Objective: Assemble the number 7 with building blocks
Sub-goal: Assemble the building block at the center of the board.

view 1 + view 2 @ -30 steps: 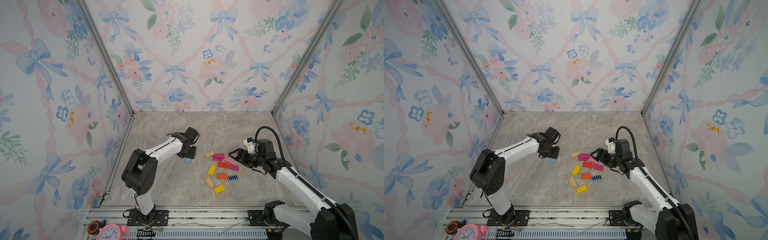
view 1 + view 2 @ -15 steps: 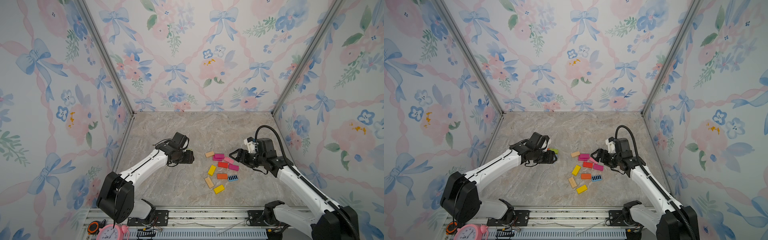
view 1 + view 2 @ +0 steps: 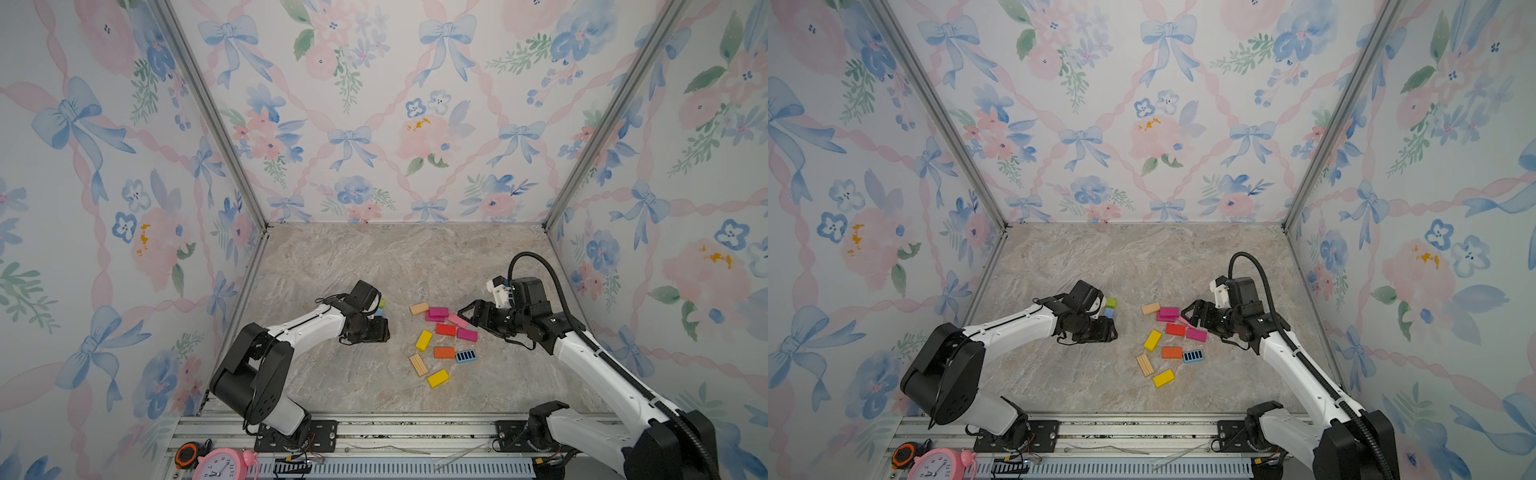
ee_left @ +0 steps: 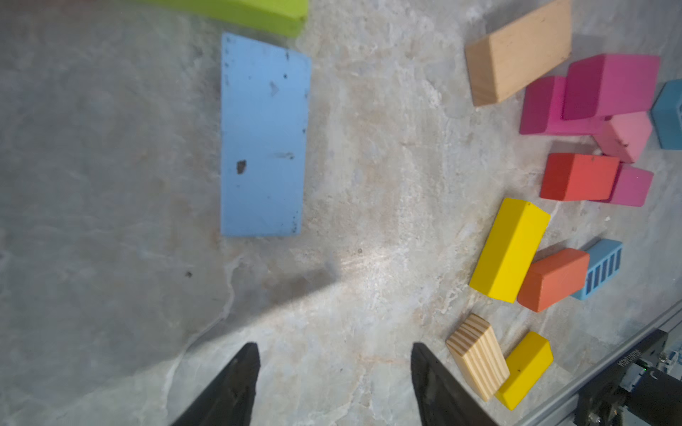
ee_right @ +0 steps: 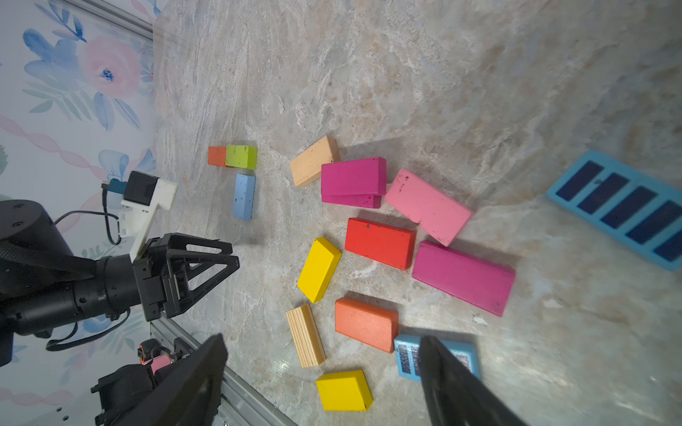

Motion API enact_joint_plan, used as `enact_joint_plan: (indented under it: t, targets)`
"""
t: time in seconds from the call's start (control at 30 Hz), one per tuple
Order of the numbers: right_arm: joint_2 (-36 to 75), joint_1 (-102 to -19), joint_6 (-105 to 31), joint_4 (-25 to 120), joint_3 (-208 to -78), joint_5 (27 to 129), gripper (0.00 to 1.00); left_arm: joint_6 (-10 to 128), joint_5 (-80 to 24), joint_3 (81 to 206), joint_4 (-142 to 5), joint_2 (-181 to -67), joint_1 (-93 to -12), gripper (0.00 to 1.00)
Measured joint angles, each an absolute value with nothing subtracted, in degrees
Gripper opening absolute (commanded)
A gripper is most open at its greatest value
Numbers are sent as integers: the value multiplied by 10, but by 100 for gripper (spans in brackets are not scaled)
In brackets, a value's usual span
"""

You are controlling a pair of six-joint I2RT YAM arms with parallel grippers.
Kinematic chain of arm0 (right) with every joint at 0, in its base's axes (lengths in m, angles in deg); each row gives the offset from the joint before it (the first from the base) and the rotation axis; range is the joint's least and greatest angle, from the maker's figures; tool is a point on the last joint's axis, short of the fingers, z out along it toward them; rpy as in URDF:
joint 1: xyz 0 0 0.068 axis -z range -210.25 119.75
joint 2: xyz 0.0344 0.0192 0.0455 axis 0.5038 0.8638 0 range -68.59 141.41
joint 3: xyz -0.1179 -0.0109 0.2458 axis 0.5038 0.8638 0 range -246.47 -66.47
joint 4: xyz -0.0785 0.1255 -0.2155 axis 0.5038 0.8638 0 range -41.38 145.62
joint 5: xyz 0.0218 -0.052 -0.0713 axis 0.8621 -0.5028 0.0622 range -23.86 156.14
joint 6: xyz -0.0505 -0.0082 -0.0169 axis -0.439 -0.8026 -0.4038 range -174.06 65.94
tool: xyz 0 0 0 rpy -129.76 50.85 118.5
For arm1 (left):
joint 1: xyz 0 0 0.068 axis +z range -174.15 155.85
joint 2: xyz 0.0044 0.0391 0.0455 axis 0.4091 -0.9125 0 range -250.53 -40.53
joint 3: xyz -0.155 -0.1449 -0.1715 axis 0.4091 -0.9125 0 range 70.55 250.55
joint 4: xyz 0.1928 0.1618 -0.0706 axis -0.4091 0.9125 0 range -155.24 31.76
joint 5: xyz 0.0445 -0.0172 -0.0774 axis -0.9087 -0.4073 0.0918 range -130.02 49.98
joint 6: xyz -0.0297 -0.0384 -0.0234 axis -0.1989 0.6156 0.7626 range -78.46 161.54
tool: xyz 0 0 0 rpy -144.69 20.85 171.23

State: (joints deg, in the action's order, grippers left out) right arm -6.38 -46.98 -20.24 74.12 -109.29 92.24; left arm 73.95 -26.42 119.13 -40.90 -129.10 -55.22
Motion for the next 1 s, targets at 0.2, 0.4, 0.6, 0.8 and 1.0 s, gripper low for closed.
enact_joint_plan:
  t: [0.2,0.4,0.6,0.8,1.0]
  targets:
    - [-57,-470,-202,733,-1091,922,84,739,-264,1209,-417,-1331,-552,69]
    - [-56,-470,-203,730,-1090,922,84,735,-265,1233,-426,-1355,-551,69]
    - [-50,-470,-203,723,-1088,922,84,735,-265,1248,-430,-1369,-547,69]
    - [-37,-470,-203,717,-1086,923,84,732,-265,1252,-430,-1373,-544,69]
    - [-28,-470,-203,707,-1086,923,84,731,-264,1258,-429,-1379,-544,69]
